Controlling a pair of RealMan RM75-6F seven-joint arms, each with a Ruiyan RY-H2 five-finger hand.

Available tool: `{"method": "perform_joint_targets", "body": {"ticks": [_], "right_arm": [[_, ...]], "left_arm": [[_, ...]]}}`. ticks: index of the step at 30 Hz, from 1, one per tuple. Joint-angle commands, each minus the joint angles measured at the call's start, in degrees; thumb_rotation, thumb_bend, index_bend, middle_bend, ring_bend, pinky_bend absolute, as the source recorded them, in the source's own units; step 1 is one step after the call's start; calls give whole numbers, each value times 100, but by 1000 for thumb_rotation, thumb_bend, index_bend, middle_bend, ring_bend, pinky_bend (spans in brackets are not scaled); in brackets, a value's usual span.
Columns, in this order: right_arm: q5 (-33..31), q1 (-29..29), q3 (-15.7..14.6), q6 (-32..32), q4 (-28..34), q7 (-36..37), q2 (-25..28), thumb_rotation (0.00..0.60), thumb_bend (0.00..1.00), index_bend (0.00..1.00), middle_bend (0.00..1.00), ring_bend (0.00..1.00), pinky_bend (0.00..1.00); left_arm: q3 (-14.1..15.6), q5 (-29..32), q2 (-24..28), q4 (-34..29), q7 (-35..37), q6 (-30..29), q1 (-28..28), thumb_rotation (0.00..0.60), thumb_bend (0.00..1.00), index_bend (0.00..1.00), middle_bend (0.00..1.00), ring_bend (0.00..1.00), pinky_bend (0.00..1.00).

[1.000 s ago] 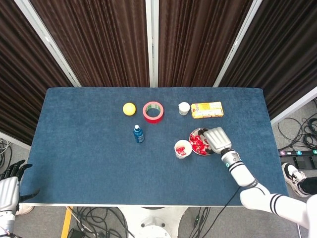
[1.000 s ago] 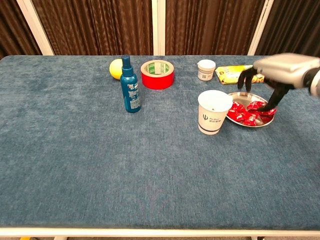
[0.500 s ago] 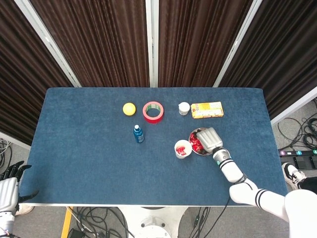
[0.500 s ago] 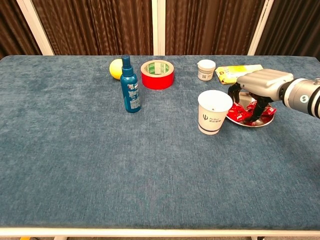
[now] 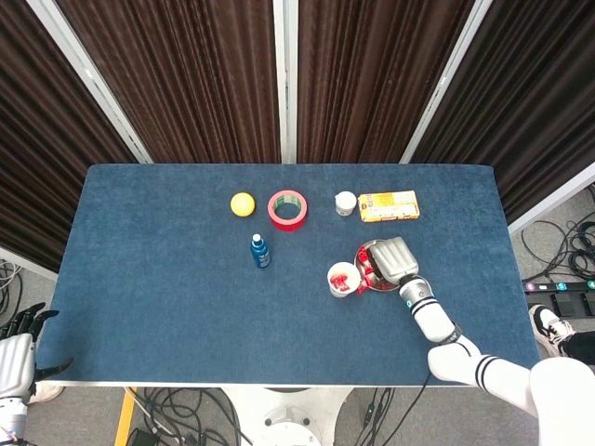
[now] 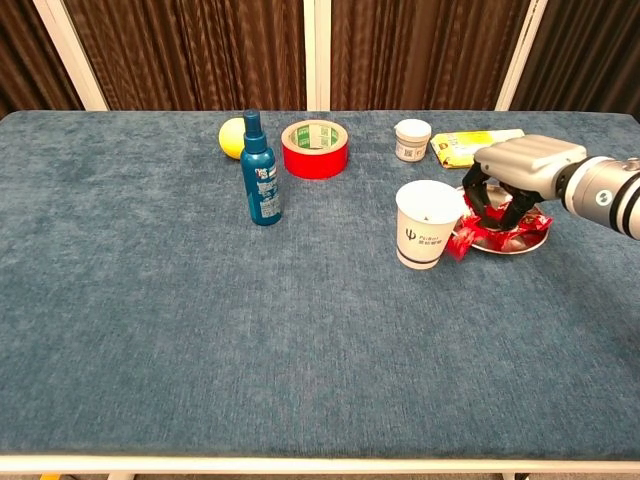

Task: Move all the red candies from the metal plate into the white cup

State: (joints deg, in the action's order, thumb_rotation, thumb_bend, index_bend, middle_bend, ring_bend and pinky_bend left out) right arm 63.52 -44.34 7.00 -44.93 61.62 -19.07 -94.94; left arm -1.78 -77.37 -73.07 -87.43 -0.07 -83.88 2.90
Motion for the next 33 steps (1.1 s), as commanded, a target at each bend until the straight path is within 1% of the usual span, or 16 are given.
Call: {"method": "perform_joint_targets", "body": {"ticks": [1,5,8,12,15,18,21,24,30,33], "right_arm": [[26,54,37,-87,100,61,89,600,312,626,529,860,1000],[99,153,106,-308,411,163,339,600,313,631,536,861,1000],[242,260,178,-586,884,286,665,600,313,633,537,860,1000],[605,394,284,-1027,1799,509,1210,600,313,634,537,860,1000],[839,426,323,-1177,2316,631,1502,600,313,634,536,859,1000],[980,419,290,-1172,2627,662,1641,600,313,634,535,858,1000],[1053,378,221,-1071,2745,660,1636,600,312,634,529,858,1000],[1038,300,185,-937,2731,614,1515,600,311,627,513,856,1000],[963,141,156,-736,2650,409,1298,600,311,567,473,853,1000],[908,116,127,-684,2657,312,1290,600,311,500,441,849,1000]], "left_arm": [[-2,-7,0,-5,-8,1,-6,600,50,296,222,135,190],[-10,-25,12,-25,-23,-4,-17,600,50,296,222,135,190],[-13,-35,25,-46,-39,-20,-17,600,51,296,222,135,190],[-15,-60,42,-82,-59,-44,-18,600,51,296,222,135,190],[-15,-80,50,-105,-68,-70,-14,600,50,296,222,135,190],[-10,-76,57,-113,-62,-89,4,600,51,296,222,135,190],[5,-76,56,-103,-37,-102,26,600,51,296,222,135,190],[11,-81,53,-86,-18,-107,34,600,50,296,222,135,190],[8,-68,48,-47,29,-104,46,600,50,296,222,135,190],[14,-50,43,-25,55,-85,54,600,50,296,222,135,190]]}}
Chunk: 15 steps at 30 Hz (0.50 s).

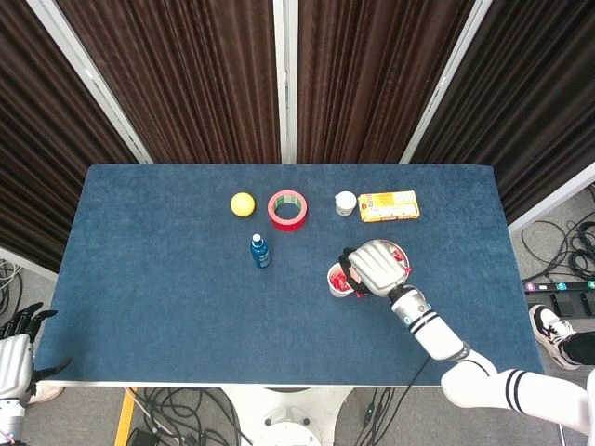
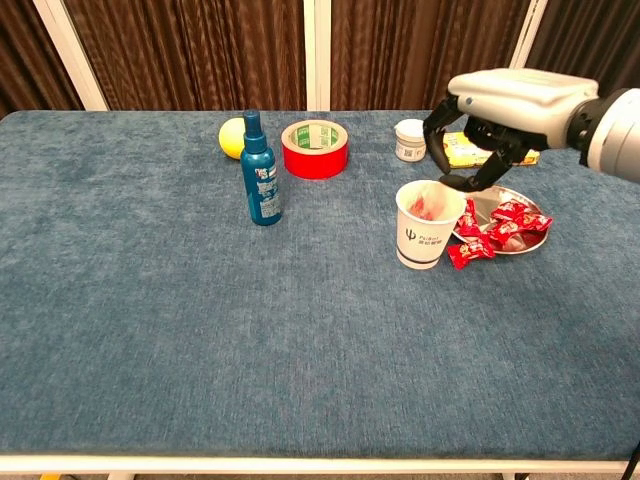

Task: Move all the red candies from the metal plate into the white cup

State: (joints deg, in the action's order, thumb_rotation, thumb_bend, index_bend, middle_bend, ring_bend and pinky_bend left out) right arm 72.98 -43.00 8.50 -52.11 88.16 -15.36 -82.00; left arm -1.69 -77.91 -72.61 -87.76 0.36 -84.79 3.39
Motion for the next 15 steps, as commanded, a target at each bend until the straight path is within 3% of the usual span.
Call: {"method": "perform_joint_targets", "body": {"ticks": [1,7,15], "right_arm": [[-56,-15,-32,35,13,-88,8,600,309,468,423,846,1000],[-81,232,11,-402,154,9,200,600,151,352,388,841,1000],[-193,614,-204,-524,-64,278,480,600,33,449,394,841,1000]], "left_arm": [[8,0,-8,17,21,4,8,600,50,296,222,135,190],[-5,-52,-24,26,38,1,-18,600,50,296,222,135,190],[-9,-157,-10,-50,-3,-11,-69,600,50,296,222,135,190]]}}
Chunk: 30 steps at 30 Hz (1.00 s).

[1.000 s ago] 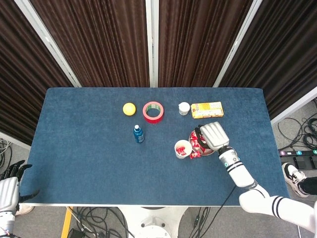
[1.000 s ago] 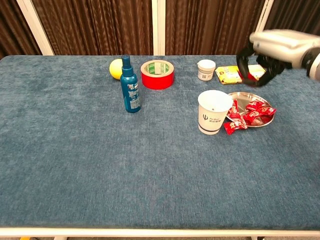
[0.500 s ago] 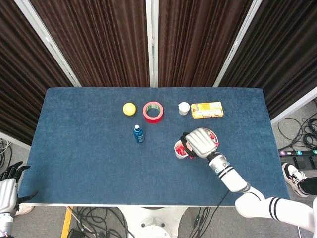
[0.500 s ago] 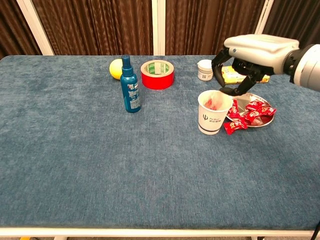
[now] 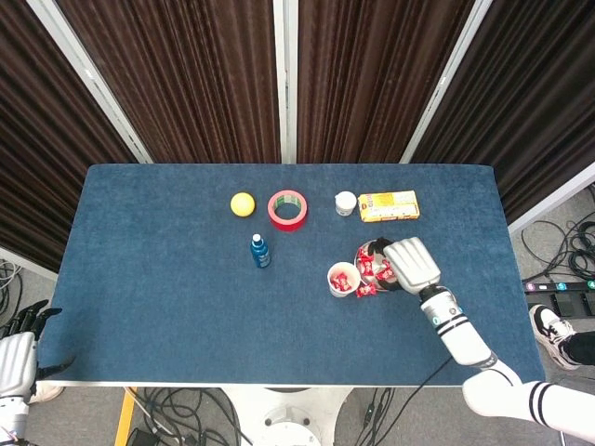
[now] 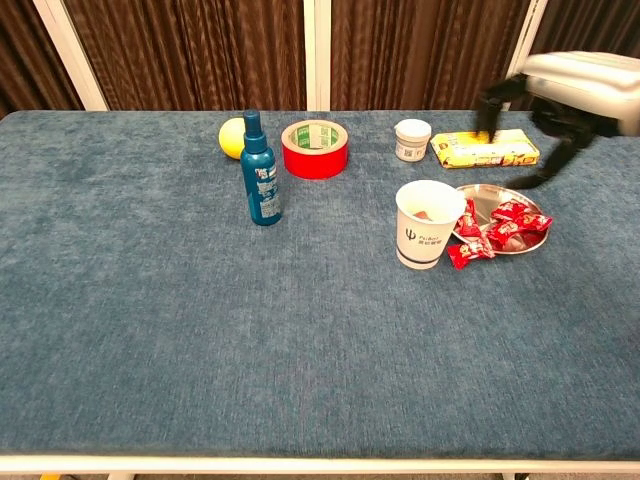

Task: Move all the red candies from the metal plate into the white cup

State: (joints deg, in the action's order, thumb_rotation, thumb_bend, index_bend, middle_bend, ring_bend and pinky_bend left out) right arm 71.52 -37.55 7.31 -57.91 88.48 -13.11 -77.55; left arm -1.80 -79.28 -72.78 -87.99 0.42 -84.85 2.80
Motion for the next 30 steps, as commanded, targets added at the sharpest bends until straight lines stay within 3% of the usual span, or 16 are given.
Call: {"method": "perform_joint_targets", "body": {"ticks": [1,6,10,21,30], "right_arm": [[-39,79,-138,112,-143,57,31,600,28,455,394,841,1000],[239,76,-457,284,-484,-205,-216,600,30,463,368,828,1000],[403,50,-546,292,-814,-394,-554,600,91,463,312,807,1000],[336,-115,-410,522,-1785,-533,-1410,600,123,432,210,751,1000],[352,-111,-390,539,-1978,-541,-1645,600,153,430,207,748,1000]], "left_arm": [[3,-29,13,-46,-15,-3,-16,600,50,296,222,135,190],[29,-54,50,-156,-68,-7,-16,600,50,296,222,135,190],[44,-47,86,-218,-105,-44,13,600,50,296,222,135,190],[70,-20,140,-239,-53,-103,83,600,50,296,222,135,190],[79,-24,110,-151,65,-60,82,600,49,296,222,135,190]]}}
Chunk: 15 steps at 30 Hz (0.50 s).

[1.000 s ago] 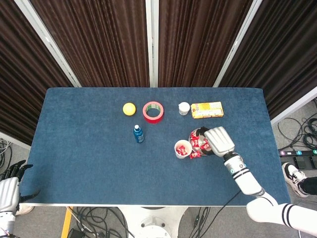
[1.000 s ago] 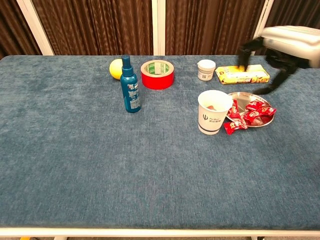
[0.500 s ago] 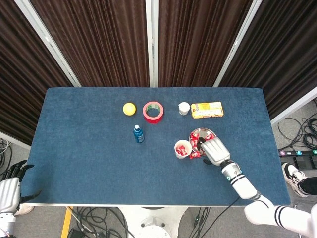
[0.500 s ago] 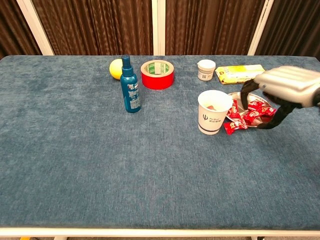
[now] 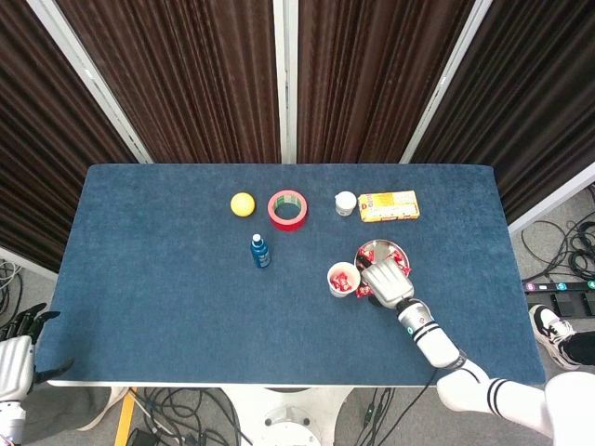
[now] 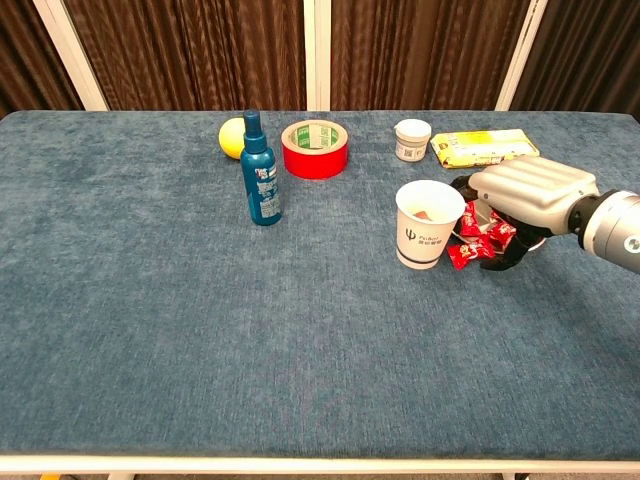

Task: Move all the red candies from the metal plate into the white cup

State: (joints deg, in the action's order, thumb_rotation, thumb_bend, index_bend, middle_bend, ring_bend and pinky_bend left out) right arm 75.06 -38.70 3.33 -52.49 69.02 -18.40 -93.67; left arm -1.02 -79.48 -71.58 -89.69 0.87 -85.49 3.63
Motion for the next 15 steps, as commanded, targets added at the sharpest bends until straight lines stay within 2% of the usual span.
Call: {"method": "perform_joint_targets", "body": {"ticks": [1,4,7,10,15], "right_arm": [[-10,9,14,-8,-53,-25,-52,600,183,460,213,749,1000],[-12,38,43,-73,-131,-15,-118,600,276,598,232,751,1000],[-11,80,98,-141,-130,144,-93,600,324,688,246,752,1000],[46,173,165,-333,18,379,121,600,327,710,256,752,1000],[50,411,365,-774,769,658,931,600,327,730,268,751,1000]], "left_arm": [[1,-5,-14,30,31,6,-1,600,49,296,222,135,190],[2,-6,-26,63,69,1,8,600,50,296,222,136,190],[11,-4,-28,80,79,-2,21,600,50,296,222,135,190],[13,-7,-21,77,104,-44,50,600,50,296,222,135,190],[20,0,-2,100,134,-54,76,600,50,296,222,135,190]]}}
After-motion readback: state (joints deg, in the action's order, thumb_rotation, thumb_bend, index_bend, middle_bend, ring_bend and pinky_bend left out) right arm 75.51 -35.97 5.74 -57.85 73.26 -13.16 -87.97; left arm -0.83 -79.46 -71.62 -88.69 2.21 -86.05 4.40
